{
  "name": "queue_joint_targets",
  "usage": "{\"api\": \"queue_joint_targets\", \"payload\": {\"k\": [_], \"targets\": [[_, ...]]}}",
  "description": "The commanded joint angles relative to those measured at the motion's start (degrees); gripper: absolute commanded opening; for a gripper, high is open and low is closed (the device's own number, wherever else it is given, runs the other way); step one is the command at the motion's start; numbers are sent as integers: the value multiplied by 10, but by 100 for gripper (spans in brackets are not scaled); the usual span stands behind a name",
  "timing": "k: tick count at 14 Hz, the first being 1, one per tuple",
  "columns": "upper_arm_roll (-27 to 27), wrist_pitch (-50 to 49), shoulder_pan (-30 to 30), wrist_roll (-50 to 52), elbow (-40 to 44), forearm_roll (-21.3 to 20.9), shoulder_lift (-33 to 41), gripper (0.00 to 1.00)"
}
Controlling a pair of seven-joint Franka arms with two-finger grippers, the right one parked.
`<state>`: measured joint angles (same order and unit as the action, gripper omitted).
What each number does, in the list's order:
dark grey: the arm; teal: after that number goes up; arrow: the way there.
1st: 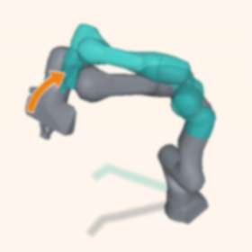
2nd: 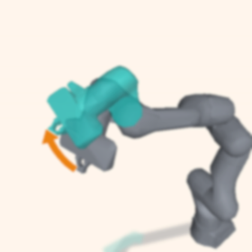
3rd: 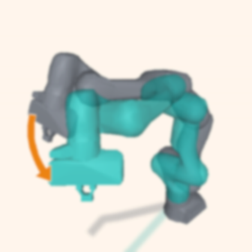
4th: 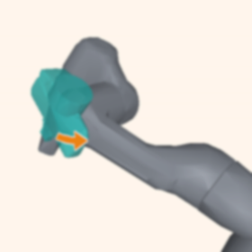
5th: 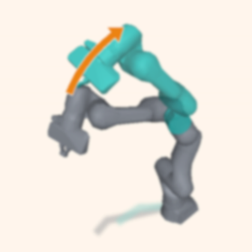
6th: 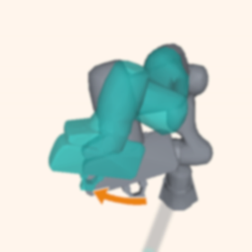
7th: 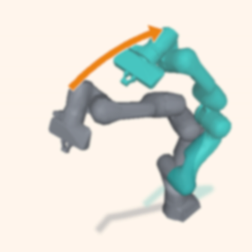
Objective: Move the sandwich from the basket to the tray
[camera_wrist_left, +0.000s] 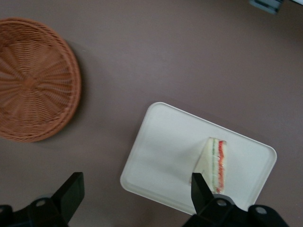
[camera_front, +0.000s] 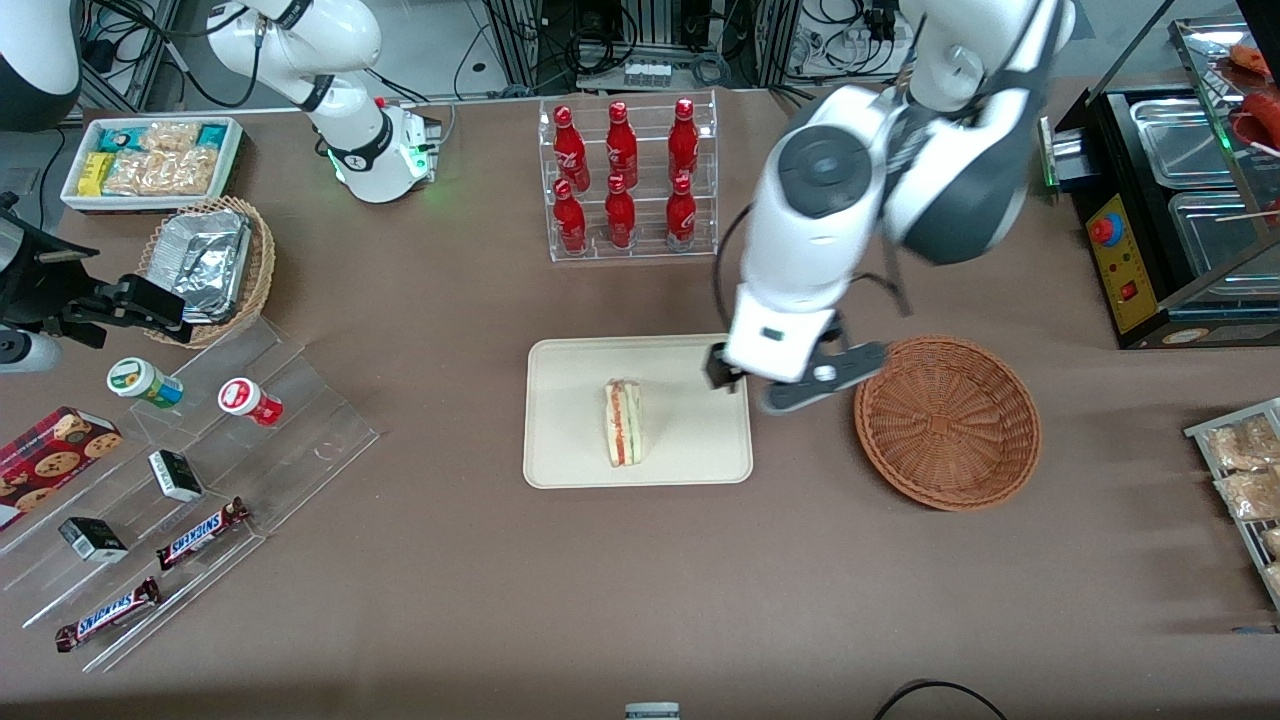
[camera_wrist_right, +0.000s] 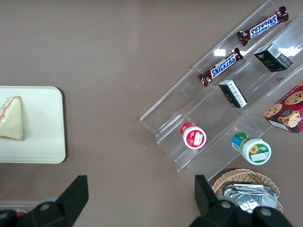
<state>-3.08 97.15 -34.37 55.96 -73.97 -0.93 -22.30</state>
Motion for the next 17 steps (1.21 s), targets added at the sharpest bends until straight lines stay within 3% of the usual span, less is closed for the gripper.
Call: {"api": "queue_joint_targets", "payload": {"k": [1,5,12,17], "targets": [[5,-28,28,-10,-45,-8,55,99],[5,-33,83,-102,-108,-9,124,99],[5,-99,184,-303,-122,-3,180,99],[5,-103,270,-471,-182,3,238,99]]}}
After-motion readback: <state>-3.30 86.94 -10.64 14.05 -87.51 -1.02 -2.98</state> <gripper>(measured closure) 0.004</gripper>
